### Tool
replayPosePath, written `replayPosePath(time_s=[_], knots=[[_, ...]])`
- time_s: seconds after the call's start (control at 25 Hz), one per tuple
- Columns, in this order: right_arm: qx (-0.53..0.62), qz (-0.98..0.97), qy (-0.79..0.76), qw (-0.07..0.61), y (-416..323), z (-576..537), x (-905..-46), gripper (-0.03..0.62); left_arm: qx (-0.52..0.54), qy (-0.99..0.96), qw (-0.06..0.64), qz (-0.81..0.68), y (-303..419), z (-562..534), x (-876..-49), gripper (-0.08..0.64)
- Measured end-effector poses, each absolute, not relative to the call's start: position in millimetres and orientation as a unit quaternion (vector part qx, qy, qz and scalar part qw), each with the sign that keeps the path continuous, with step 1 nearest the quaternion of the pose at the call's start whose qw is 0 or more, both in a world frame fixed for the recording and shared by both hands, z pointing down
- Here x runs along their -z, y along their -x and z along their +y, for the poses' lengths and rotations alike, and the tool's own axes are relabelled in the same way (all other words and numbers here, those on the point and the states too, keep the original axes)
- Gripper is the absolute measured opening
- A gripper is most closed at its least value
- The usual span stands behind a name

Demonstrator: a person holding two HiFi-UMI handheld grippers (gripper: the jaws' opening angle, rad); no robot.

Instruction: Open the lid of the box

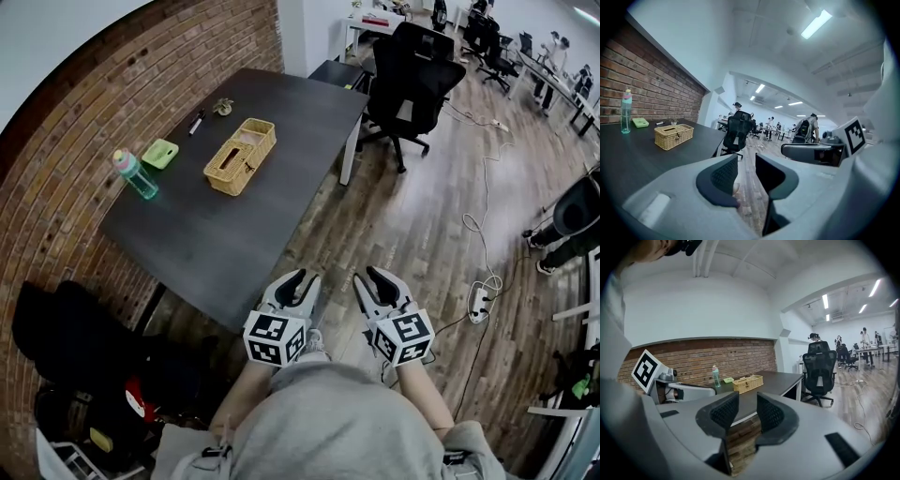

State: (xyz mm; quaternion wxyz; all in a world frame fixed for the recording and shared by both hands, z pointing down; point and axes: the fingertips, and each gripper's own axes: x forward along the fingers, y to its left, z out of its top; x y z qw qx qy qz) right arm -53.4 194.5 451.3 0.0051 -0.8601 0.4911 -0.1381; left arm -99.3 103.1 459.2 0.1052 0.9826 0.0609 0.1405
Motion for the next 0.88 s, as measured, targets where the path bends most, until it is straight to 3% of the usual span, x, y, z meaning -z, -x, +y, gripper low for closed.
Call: replayPosePath(time_s=[0.48,0.88], knots=[[0.142,0.493,0.858,0.018,-24,120,-454,0.185,-0.137,-0.984,0.091,0.069,22,28,-460,0.15],[0.149,0.504,0.85,0.021,-54,77,-462,0.201,-0.136,-0.984,0.103,0.06,-4,-13,-467,0.163]])
